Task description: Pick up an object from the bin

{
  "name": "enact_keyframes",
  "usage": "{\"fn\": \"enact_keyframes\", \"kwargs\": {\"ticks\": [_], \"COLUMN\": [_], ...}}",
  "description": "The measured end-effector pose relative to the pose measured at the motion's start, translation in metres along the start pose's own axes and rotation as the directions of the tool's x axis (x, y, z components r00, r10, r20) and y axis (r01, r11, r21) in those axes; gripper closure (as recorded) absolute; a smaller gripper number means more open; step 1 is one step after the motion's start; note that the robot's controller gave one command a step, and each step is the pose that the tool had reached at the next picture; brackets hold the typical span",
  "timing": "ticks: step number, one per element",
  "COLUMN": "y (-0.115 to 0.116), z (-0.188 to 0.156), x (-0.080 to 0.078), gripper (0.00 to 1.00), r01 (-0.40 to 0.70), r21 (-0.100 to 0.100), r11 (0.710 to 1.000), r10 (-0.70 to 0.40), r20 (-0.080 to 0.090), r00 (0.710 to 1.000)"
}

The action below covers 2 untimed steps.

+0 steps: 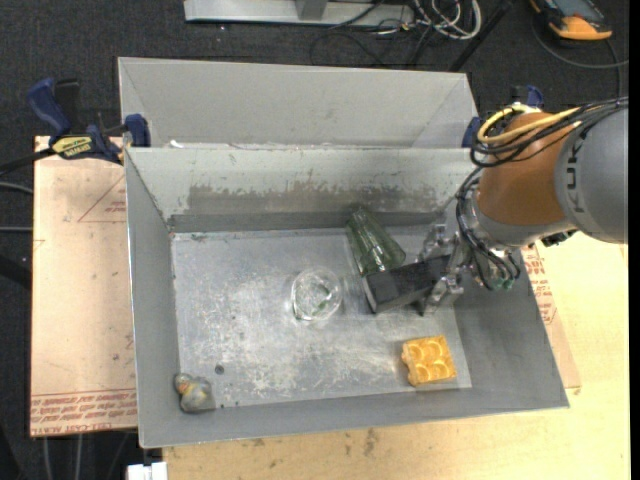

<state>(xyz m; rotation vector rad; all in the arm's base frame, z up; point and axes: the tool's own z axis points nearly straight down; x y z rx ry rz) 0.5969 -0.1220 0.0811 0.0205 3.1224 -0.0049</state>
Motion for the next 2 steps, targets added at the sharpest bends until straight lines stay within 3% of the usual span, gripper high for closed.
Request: {"fn": "enact_keyframes", "kwargs": {"ticks": [1,2], "y": [0.0,0.013], "z": [0.0,-0.192], "x": [0.0,-0.019], "gripper": [1.0,1.0], "r01": [0.0,0.066], "r21": [0.0,-0.005], "r11": [1.0,0.998], "r10": [0.0,-0.066], "r20": [0.0,-0.023], "r00": [1.0,0.998]}}
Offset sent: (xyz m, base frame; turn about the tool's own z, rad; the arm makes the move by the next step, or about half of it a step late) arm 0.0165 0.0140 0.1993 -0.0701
